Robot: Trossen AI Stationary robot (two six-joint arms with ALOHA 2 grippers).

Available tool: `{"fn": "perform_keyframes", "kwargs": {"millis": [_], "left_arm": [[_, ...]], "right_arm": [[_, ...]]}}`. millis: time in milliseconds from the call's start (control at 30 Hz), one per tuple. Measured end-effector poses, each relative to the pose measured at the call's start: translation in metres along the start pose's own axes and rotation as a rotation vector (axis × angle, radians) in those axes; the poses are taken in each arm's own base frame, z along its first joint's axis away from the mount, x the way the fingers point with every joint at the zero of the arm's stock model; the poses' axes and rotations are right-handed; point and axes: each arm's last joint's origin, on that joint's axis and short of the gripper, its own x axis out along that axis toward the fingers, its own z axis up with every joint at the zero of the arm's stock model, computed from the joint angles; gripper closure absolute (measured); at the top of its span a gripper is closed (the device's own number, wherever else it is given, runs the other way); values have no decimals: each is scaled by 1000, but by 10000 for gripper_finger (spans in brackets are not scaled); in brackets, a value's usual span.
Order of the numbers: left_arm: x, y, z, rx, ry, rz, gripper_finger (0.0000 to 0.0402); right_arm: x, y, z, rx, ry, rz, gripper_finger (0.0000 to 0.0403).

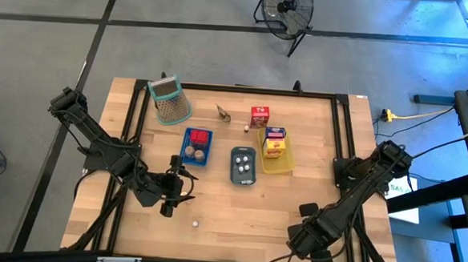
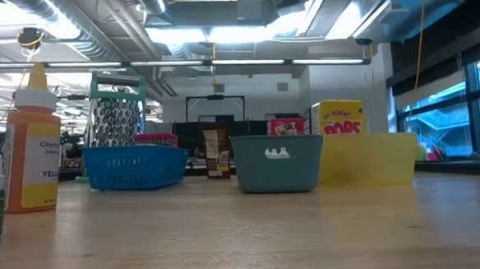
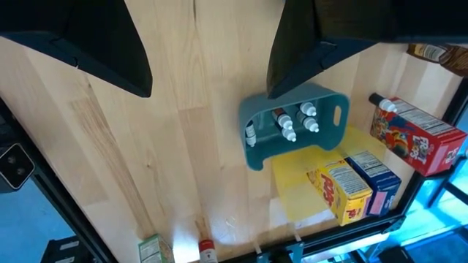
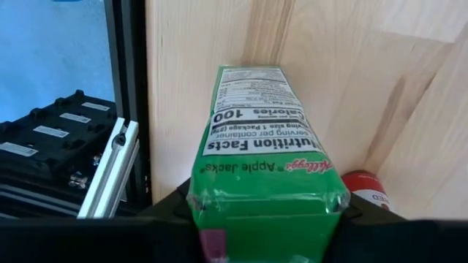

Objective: Pick & Place Kitchen Items
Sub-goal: Put the green cereal box into the yellow bin

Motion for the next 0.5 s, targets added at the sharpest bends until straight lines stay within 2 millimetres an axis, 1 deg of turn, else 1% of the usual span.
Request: {"fn": "perform_keyframes", "kwargs": {"millis": [100, 167, 333, 500], "left_arm": [[0, 0, 0, 1, 1, 0, 136], [0, 0, 0, 1, 2, 0, 135], [0, 0, 0, 1, 2, 0, 136], [0, 0, 0, 1, 1, 0, 135]], "right_arm": [[-2, 1, 1, 10, -5, 7, 259], [-8, 3, 3, 8, -21, 20, 259], [-29, 4, 12, 15, -60, 48, 260], [-52, -5, 18, 14, -58, 41, 260]]}}
